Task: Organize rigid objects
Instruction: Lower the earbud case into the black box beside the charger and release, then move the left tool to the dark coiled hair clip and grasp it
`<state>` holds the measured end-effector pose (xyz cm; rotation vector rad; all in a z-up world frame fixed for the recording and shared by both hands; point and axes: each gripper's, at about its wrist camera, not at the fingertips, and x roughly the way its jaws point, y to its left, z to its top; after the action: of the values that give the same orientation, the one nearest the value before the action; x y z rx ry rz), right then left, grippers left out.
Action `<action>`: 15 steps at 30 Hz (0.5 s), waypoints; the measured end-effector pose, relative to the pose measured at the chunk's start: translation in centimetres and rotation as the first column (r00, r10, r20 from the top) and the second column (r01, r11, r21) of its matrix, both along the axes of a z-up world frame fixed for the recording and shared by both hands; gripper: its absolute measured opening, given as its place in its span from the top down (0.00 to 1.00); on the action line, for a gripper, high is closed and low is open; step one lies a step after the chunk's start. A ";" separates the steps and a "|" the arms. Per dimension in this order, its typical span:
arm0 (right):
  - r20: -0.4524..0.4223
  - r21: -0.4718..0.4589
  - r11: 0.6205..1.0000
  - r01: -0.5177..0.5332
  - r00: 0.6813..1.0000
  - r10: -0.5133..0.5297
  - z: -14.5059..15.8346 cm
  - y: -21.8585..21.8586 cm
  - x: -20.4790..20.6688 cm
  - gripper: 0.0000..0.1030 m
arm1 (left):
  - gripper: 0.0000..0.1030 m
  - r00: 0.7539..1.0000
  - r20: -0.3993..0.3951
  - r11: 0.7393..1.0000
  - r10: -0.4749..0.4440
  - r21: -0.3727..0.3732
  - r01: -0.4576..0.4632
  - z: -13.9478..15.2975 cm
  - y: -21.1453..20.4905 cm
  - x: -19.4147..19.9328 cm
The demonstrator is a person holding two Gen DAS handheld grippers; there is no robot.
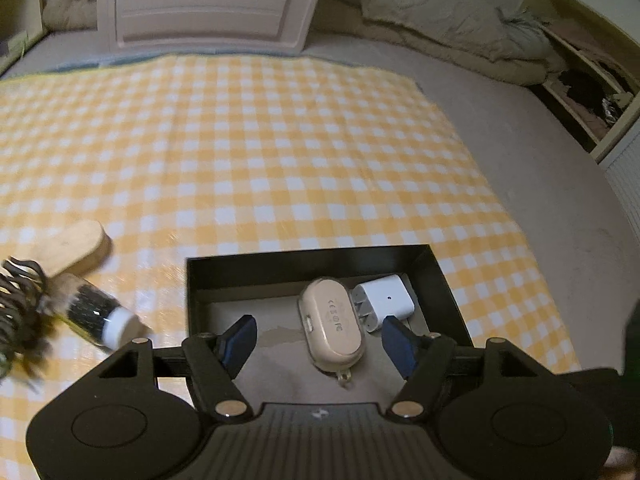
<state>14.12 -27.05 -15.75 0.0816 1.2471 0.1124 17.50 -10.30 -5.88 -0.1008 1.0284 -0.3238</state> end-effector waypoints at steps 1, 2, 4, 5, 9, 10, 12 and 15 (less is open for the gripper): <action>0.002 -0.002 1.000 0.000 1.000 0.000 0.0 0.0 0.0 0.95 | 0.32 1.000 0.006 1.000 -0.002 0.000 0.002 0.3 0.3 -0.3; 0.003 -0.003 1.000 -0.001 1.000 0.001 0.0 0.0 -0.1 0.95 | 0.32 1.000 0.014 1.000 -0.005 0.002 0.005 0.7 0.7 -0.7; 0.006 -0.002 1.000 0.000 1.000 0.000 -0.1 0.0 -0.1 0.95 | 0.32 1.000 0.024 1.000 -0.012 0.010 0.012 1.3 1.2 -1.3; 0.006 -0.002 1.000 0.000 1.000 0.000 -0.1 0.0 -0.2 0.95 | 0.31 0.999 0.030 1.000 -0.017 0.017 0.017 1.6 1.5 -1.8; 0.009 -0.005 1.000 0.000 1.000 0.000 -0.1 0.0 -0.3 0.95 | 0.16 0.997 0.068 0.999 -0.030 0.030 0.028 2.6 2.3 -3.3; 0.009 -0.007 1.000 0.001 1.000 -0.001 -0.1 0.0 -0.4 0.96 | 0.15 0.996 0.082 0.999 -0.038 0.033 0.035 2.8 2.5 -3.8; 0.011 -0.010 1.000 0.002 1.000 -0.002 -0.1 0.1 -0.4 0.96 | 0.12 0.994 0.097 0.998 -0.052 0.041 0.048 3.0 2.6 -4.4; 0.012 -0.009 1.000 0.003 1.000 -0.003 0.0 0.2 -0.4 0.96 | 0.08 0.992 0.111 0.997 -0.067 0.055 0.061 3.1 3.1 -5.2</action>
<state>13.70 -26.89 -15.75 0.0753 1.2355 0.1047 12.30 -7.25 -2.81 -0.0026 0.9288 -0.3575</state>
